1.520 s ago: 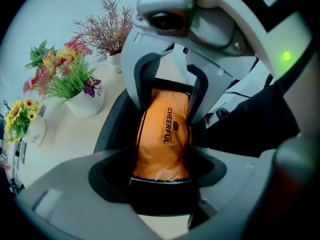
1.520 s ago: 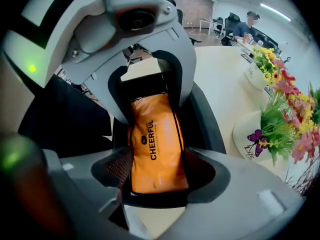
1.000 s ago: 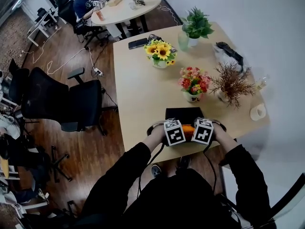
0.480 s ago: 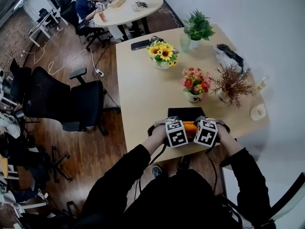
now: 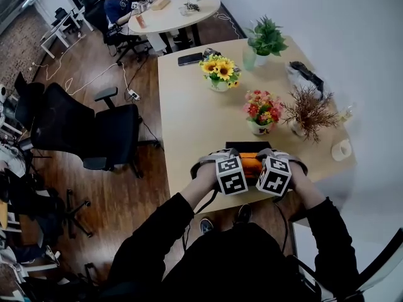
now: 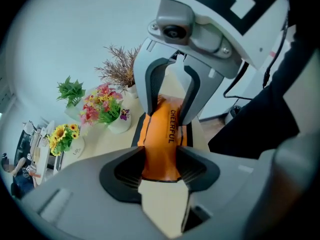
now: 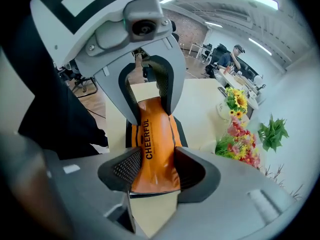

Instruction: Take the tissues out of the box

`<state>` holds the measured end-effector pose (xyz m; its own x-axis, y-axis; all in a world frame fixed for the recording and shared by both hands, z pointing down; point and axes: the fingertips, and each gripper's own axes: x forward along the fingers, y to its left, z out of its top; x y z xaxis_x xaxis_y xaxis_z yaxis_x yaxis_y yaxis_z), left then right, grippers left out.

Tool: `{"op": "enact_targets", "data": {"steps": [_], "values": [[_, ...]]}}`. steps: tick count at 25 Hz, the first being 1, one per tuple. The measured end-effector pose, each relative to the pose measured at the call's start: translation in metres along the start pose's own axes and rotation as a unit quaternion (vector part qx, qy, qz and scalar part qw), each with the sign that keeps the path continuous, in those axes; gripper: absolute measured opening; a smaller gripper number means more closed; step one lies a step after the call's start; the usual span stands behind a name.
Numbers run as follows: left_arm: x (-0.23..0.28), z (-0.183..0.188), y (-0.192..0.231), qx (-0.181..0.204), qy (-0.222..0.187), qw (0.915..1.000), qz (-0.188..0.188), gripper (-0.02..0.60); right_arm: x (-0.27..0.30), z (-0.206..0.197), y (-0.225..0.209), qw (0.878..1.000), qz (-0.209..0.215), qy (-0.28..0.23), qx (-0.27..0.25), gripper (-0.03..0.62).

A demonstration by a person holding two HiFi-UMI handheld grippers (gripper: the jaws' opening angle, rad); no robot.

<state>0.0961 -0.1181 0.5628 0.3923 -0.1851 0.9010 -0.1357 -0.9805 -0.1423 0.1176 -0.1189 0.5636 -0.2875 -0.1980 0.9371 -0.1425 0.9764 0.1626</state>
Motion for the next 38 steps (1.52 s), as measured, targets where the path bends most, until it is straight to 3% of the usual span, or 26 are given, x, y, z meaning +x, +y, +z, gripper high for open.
{"op": "enact_targets", "data": {"steps": [17,30,38], "values": [[-0.078,-0.066,-0.006,-0.056,0.009,0.9965,0.062,0.178,-0.020,0.096,0.026,0.995,-0.003,-0.038,-0.089,0.210],[-0.117,-0.136,-0.018,-0.133,-0.006,0.9871,0.089,0.178,-0.010,0.169,0.055,0.985,0.027,-0.097,-0.140,0.209],[-0.127,-0.174,-0.030,-0.153,0.007,0.9834,0.096,0.177,0.003,0.198,0.075,0.981,0.049,-0.105,-0.158,0.206]]}}
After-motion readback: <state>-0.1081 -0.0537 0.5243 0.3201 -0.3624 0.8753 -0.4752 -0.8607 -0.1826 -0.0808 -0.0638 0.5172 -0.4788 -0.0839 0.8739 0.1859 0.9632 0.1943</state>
